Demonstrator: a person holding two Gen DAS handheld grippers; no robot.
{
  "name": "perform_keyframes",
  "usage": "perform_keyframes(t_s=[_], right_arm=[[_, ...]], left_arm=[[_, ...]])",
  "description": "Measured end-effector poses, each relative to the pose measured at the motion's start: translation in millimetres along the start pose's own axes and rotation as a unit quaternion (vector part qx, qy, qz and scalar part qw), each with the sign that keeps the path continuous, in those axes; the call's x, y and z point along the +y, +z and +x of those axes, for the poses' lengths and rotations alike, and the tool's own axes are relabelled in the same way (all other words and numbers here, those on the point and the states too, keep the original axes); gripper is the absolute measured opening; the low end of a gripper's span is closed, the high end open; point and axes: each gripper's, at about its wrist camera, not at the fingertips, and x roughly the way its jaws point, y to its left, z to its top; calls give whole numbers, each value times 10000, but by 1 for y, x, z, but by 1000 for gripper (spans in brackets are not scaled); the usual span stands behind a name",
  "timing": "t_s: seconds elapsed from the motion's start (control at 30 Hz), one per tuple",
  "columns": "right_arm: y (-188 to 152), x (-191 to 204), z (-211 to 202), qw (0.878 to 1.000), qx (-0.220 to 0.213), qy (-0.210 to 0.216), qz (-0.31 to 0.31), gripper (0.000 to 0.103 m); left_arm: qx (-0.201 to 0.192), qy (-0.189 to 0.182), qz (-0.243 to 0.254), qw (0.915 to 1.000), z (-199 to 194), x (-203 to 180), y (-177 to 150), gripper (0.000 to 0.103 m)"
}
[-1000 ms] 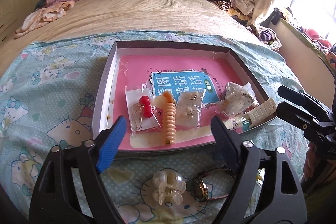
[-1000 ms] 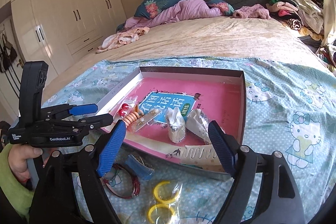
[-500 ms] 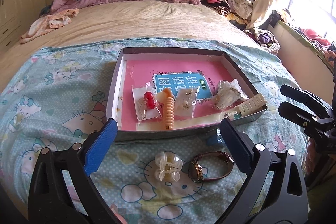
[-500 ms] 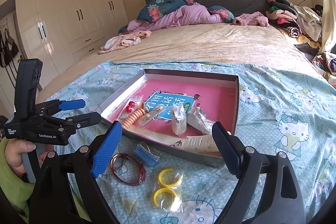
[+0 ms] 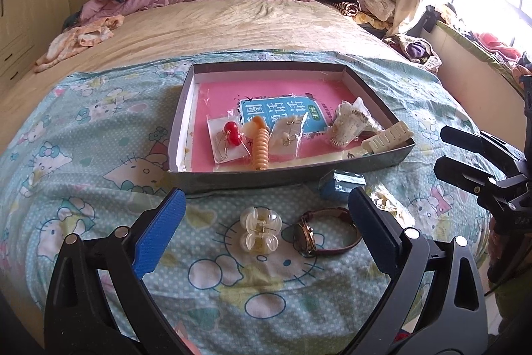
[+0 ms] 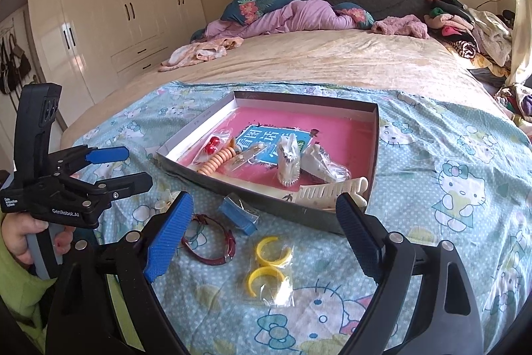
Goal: Organize jewelry
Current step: 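Reach the left tool to the brown-strap watch while the right tool reaches the yellow bangle bag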
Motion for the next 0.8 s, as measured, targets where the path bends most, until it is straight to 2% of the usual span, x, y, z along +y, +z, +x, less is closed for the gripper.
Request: perform_keyframes(t_s=[0.8], right_arm=[[-26,1,-4,9995,321,-28,-57,87]], left_arm=[[393,-142,47,9991,0,-13,-33,92]])
